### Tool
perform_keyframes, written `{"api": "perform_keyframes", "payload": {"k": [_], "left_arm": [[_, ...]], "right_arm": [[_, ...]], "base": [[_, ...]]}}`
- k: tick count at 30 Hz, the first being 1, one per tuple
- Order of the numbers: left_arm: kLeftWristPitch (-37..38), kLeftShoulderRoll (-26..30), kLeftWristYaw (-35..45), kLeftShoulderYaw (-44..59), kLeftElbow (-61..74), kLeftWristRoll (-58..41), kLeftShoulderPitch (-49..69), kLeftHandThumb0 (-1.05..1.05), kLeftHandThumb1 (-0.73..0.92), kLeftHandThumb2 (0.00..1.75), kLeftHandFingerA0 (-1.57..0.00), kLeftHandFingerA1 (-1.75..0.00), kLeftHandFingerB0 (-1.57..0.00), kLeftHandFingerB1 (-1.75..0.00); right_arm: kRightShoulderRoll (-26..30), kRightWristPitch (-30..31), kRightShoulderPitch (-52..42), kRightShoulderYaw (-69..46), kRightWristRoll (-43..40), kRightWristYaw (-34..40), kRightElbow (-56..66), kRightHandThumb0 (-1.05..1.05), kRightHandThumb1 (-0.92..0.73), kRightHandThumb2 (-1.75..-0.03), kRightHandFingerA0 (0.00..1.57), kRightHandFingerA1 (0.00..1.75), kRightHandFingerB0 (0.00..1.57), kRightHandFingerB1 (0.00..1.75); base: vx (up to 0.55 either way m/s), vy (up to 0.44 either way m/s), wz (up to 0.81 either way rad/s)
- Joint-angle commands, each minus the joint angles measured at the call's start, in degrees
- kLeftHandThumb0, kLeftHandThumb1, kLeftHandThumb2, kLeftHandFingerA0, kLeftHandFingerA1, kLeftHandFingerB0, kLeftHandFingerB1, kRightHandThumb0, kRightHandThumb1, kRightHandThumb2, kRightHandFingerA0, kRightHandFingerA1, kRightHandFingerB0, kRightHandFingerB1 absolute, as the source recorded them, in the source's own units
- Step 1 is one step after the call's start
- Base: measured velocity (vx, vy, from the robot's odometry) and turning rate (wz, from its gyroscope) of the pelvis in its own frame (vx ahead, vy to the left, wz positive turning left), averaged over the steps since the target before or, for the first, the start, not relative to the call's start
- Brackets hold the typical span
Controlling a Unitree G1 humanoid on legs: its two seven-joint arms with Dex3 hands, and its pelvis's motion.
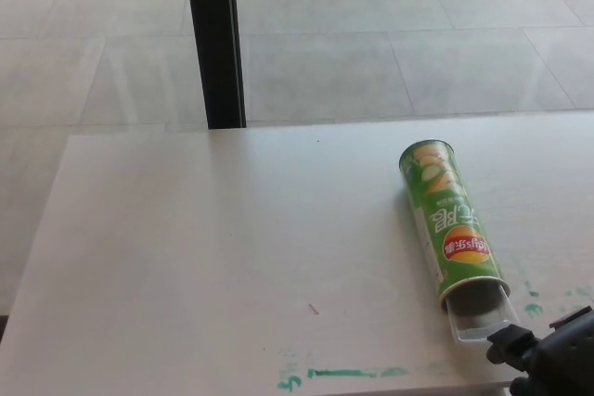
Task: Use the right hand as a fist to push the chips tray inside its container kept in the middle of the desk
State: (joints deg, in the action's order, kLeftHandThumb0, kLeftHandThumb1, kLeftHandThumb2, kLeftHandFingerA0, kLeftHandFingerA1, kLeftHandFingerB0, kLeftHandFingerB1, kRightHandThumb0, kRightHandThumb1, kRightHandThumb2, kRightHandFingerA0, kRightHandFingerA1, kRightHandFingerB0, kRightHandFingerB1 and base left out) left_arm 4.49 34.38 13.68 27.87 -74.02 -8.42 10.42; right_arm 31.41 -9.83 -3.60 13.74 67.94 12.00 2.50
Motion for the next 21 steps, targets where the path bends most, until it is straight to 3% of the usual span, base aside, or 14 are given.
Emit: {"api": "perform_keyframes", "payload": {"k": [1,2,3,4,12,16,17,18,21], "left_arm": [[0.7,0.9,0.5,0.5,0.3,-1.3,0.6,-0.84,0.92,0.67,-0.53,-0.56,-0.34,-0.46],[0.6,0.9,0.3,0.5,0.3,-1.3,0.5,-0.82,0.72,1.11,-0.48,-0.64,-0.32,-0.57],[0.5,0.9,0.2,0.4,0.3,-1.2,0.4,-0.82,0.72,1.11,-0.48,-0.64,-0.32,-0.57],[0.5,1.0,0.9,0.4,0.5,-1.3,0.6,-0.84,0.92,0.68,-0.5,-0.57,-0.32,-0.46],[0.7,1.1,-0.3,-0.5,-0.2,-0.6,0.2,-0.83,0.92,0.68,-0.53,-0.56,-0.35,-0.45],[0.8,1.1,-0.2,-0.5,-0.2,-0.9,0.3,-0.84,0.92,0.7,-0.53,-0.57,-0.32,-0.45],[0.7,1.1,-0.3,-0.6,-0.2,-0.8,0.3,-0.82,0.74,1.12,-0.49,-0.64,-0.32,-0.56],[0.8,1.1,0.1,-0.5,-0.1,-0.9,0.3,-0.84,0.92,0.7,-0.53,-0.58,-0.31,-0.46],[0.5,1.0,0.4,0.2,0.0,-1.6,0.4,-0.83,0.92,0.68,-0.51,-0.56,-0.33,-0.46]], "right_arm": [[-0.2,2.1,1.7,0.2,-1.2,-0.6,-0.5,-0.6,-0.81,-0.67,0.97,1.43,0.52,0.5],[-0.3,2.3,2.0,0.4,-1.1,-0.3,-1.0,-0.61,-0.8,-0.67,0.96,1.46,0.52,0.5],[-0.5,2.7,2.2,0.6,-0.9,0.0,-1.7,-0.61,-0.8,-0.67,0.96,1.46,0.52,0.5],[-0.5,2.6,2.4,0.7,-1.3,-0.2,-2.1,-0.6,-0.81,-0.67,0.96,1.44,0.51,0.5],[-1.4,5.5,4.6,2.4,-0.6,-1.7,-5.7,-0.59,-0.82,-0.66,0.93,1.36,0.48,0.47],[-2.4,7.2,6.5,4.3,0.9,1.0,-9.5,-0.6,-0.82,-0.66,0.93,1.33,0.48,0.47],[-2.7,7.5,6.9,4.6,1.0,1.0,-9.9,-0.6,-0.82,-0.66,0.91,1.35,0.48,0.47],[-2.9,7.6,7.3,5.0,1.0,2.2,-10.9,-0.6,-0.82,-0.66,0.93,1.37,0.51,0.48],[-3.4,7.7,8.3,5.9,0.3,3.4,-12.5,-0.59,-0.81,-0.66,0.93,1.38,0.52,0.48]], "base": [[0.0,0.0,0.0],[0.0,0.0,0.0],[0.0,0.0,0.0],[0.0,0.0,0.0],[0.0,0.0,0.0],[0.0,0.0,0.0],[0.0,0.0,0.0],[0.0,0.0,0.0],[0.0,0.0,0.0]]}}
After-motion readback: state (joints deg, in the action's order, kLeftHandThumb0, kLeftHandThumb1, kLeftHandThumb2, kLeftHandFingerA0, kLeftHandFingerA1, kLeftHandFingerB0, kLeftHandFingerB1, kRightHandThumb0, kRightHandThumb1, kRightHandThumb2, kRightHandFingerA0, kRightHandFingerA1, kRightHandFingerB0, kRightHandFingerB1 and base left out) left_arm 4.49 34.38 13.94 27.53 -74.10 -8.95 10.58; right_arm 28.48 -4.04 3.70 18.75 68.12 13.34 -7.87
